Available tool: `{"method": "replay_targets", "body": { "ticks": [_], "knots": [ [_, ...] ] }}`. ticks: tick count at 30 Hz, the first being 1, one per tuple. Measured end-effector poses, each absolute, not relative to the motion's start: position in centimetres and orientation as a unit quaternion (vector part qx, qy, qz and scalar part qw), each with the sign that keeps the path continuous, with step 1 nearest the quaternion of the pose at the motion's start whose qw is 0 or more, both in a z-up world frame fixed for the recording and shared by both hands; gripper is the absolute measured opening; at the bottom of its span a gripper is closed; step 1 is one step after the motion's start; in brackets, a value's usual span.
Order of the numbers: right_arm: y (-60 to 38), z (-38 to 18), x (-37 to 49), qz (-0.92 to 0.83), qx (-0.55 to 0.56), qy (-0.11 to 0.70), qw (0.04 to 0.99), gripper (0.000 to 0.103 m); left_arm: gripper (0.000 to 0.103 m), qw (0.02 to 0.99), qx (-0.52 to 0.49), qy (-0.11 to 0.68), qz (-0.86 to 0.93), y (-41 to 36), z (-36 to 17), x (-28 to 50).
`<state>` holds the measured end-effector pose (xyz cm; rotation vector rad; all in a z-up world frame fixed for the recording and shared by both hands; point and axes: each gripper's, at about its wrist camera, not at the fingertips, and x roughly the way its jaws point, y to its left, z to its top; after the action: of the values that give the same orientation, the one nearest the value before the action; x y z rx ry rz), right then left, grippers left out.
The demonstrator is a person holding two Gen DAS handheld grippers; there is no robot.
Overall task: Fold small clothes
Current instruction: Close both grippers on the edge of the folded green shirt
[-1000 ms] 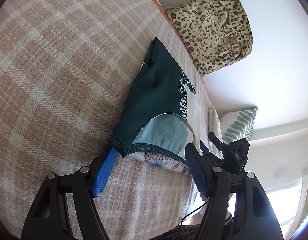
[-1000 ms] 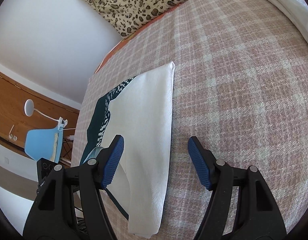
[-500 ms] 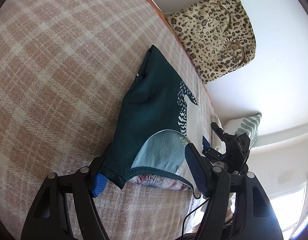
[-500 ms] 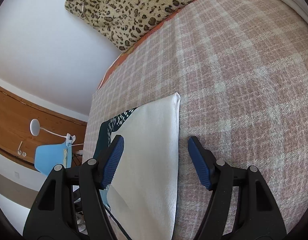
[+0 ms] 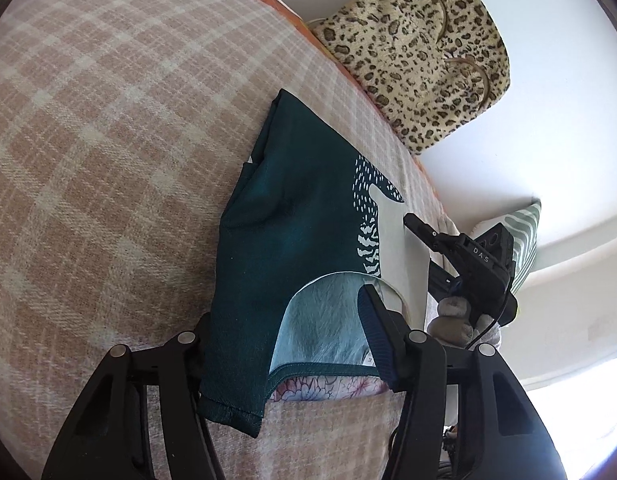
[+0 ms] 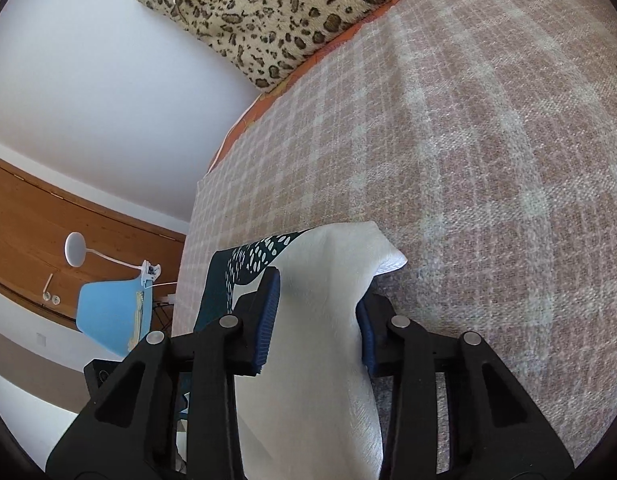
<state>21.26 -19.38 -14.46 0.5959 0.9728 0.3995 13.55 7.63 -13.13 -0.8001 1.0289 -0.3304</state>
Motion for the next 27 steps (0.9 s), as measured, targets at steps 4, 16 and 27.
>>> {"method": "replay_targets", "body": {
  "ticks": [4, 16, 27],
  "knots": [
    [-19.1, -14.6, 21.6, 0.178, 0.264, 0.467, 0.825, 0.011, 0.043, 0.789, -0.356, 0.477, -0.151, 7.3, -12.9, 13.7],
    [-14.8, -11.0, 20.5, 0.166, 0.142, 0.440, 0.871, 0.005, 0.007, 0.820, -0.294, 0.464, -0.157, 6.1, -11.5, 13.4],
    [-13.2, -7.1, 18.5, 0.181, 0.105, 0.398, 0.893, 0.004, 0.005, 0.835, -0.278, 0.441, -0.177, 5.0, -9.2, 13.0]
  ]
}}
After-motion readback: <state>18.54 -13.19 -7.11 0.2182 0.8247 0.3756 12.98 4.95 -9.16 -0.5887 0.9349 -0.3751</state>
